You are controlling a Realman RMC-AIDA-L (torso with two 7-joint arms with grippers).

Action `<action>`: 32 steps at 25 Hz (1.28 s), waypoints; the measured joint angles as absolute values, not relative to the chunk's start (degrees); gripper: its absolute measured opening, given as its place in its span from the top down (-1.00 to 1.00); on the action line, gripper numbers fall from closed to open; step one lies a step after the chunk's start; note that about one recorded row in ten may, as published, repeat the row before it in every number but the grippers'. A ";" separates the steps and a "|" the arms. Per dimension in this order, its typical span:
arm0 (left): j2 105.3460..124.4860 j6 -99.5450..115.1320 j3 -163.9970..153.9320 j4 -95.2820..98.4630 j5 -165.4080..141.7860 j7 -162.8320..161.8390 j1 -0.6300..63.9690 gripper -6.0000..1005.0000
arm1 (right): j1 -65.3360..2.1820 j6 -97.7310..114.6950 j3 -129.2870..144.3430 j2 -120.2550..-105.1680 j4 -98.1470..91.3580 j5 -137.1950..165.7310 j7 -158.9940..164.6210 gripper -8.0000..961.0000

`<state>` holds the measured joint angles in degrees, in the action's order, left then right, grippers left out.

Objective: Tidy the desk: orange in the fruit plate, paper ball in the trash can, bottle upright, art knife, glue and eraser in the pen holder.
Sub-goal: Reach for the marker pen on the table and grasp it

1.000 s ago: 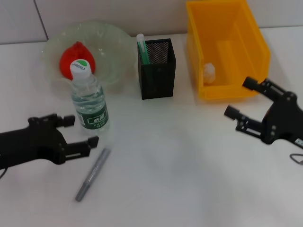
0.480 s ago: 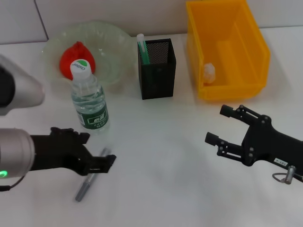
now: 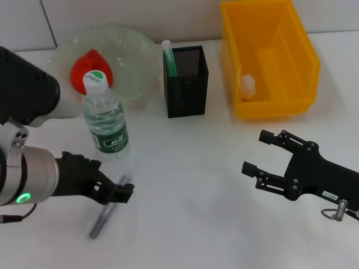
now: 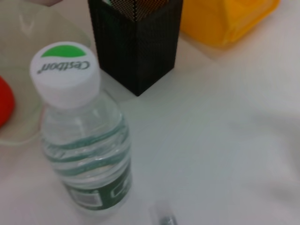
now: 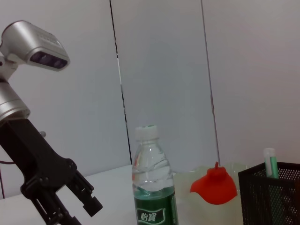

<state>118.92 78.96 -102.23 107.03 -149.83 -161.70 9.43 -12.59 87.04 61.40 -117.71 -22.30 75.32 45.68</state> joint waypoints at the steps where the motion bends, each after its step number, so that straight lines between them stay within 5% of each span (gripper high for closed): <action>1: 118.92 78.91 -102.26 107.03 -150.10 -162.61 9.44 -0.63 | -12.62 87.02 61.39 -117.70 -22.29 75.32 45.68 -0.72; 32: 119.09 75.67 -108.57 99.88 -154.19 -164.70 11.38 -0.59 | -14.26 86.32 61.64 -118.13 -20.72 77.65 45.71 -0.72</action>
